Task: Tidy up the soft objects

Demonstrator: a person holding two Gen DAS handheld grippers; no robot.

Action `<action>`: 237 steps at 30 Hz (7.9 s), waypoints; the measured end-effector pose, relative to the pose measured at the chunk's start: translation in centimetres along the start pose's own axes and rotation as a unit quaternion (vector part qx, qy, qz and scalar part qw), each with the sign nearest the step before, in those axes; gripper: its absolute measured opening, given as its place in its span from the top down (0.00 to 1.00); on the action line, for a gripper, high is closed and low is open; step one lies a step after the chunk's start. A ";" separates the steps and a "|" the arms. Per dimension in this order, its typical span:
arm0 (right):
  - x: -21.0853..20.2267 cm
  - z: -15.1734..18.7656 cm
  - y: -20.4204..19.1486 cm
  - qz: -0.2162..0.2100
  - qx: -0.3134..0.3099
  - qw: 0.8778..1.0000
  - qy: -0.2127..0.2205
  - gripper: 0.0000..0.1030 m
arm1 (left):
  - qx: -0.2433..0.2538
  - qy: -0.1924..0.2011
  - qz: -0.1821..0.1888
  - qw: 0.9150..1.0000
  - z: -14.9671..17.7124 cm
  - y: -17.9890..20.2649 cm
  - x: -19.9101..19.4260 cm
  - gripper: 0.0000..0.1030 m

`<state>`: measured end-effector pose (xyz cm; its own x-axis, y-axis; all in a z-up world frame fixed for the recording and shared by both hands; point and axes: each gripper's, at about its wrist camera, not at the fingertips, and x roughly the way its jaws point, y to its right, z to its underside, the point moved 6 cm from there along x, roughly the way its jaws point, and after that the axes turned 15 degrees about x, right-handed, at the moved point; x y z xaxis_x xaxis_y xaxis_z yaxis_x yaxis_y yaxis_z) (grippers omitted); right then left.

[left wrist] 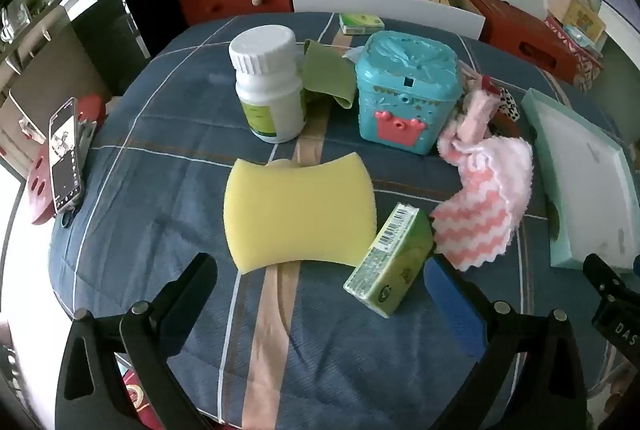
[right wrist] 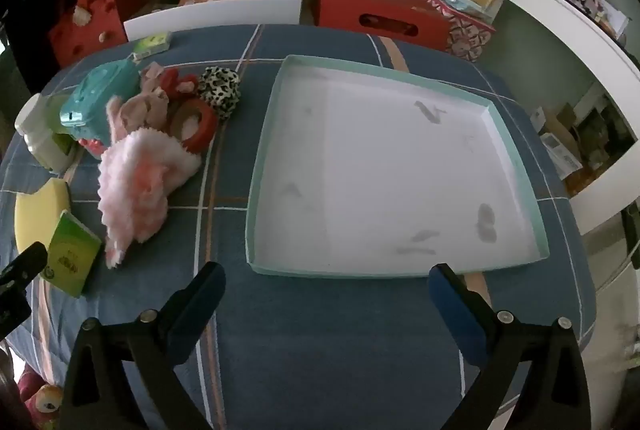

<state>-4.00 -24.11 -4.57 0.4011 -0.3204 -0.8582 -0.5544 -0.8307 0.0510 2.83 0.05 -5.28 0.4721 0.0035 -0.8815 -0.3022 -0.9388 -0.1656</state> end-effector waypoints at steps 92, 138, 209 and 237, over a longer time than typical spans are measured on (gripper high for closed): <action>1.1 0.5 -0.3 -0.001 -0.009 1.000 -0.018 0.00 | 0.012 -0.017 0.016 1.000 0.1 0.6 1.6 0.00; 2.1 -2.3 -12.3 -0.173 -0.046 0.984 -0.023 0.14 | -0.115 -0.033 -0.012 0.993 -0.9 -6.1 3.5 0.00; -11.4 -7.5 0.2 -0.246 0.106 0.943 0.197 0.87 | 0.036 0.094 0.108 0.989 -3.4 4.1 -4.4 0.77; -2.5 -9.5 19.2 -0.035 0.293 0.940 0.173 0.87 | 0.184 0.172 0.211 0.944 -13.1 22.2 -5.9 0.77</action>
<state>-8.71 -43.59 3.36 0.6079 -0.4875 -0.6268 -0.7839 -0.4943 -0.3758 4.19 -25.37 2.05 0.4661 -0.5161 -0.7186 -0.7617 -0.6472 -0.0292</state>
